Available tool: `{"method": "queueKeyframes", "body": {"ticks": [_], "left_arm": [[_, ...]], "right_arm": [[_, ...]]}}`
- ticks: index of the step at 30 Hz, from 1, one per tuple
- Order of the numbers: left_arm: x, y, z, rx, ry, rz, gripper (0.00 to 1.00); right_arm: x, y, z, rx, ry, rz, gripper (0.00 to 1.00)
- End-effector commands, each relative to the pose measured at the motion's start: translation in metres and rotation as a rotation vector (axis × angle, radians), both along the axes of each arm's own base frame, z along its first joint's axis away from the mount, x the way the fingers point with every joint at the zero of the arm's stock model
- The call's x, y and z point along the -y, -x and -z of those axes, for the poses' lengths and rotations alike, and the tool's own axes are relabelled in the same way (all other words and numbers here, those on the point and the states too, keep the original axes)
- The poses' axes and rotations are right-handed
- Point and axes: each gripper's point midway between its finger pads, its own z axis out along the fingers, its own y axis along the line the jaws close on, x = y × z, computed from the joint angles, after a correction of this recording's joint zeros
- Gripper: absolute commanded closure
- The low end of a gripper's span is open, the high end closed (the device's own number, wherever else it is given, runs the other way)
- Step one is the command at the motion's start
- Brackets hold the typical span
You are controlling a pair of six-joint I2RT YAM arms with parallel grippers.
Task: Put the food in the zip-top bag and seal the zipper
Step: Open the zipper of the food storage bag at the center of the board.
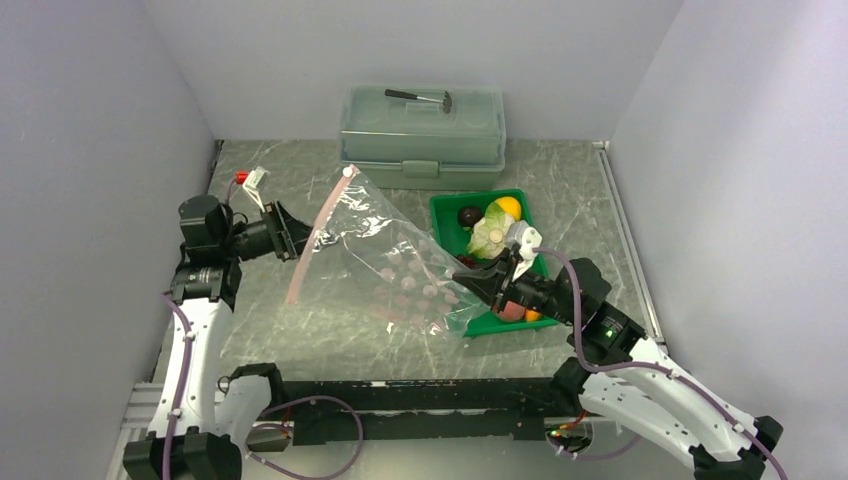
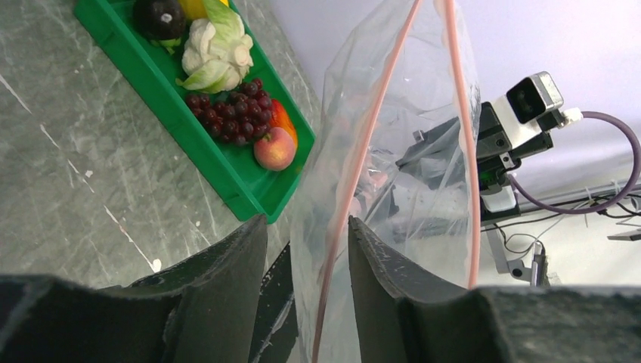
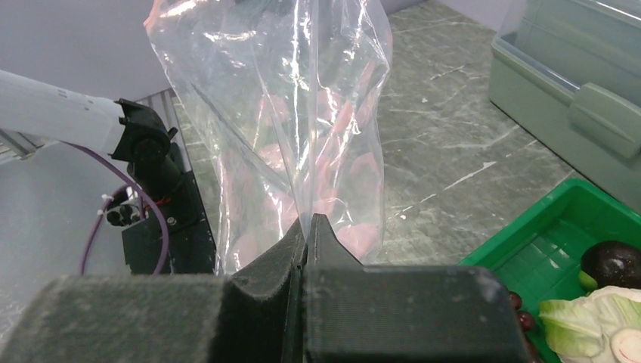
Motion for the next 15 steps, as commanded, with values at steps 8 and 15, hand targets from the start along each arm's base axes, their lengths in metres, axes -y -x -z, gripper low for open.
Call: {"method": "queueKeyframes", "body": {"ticks": [8, 15], "left_arm": [[0.004, 0.006, -0.003, 0.059, -0.051, 0.023, 0.82], [-0.001, 0.002, -0.005, 0.060, -0.096, -0.029, 0.96]], "right_arm": [[-0.003, 0.001, -0.030, 0.045, -0.066, -0.017, 1.00], [-0.005, -0.002, -0.027, 0.046, -0.070, -0.012, 1.00]]}}
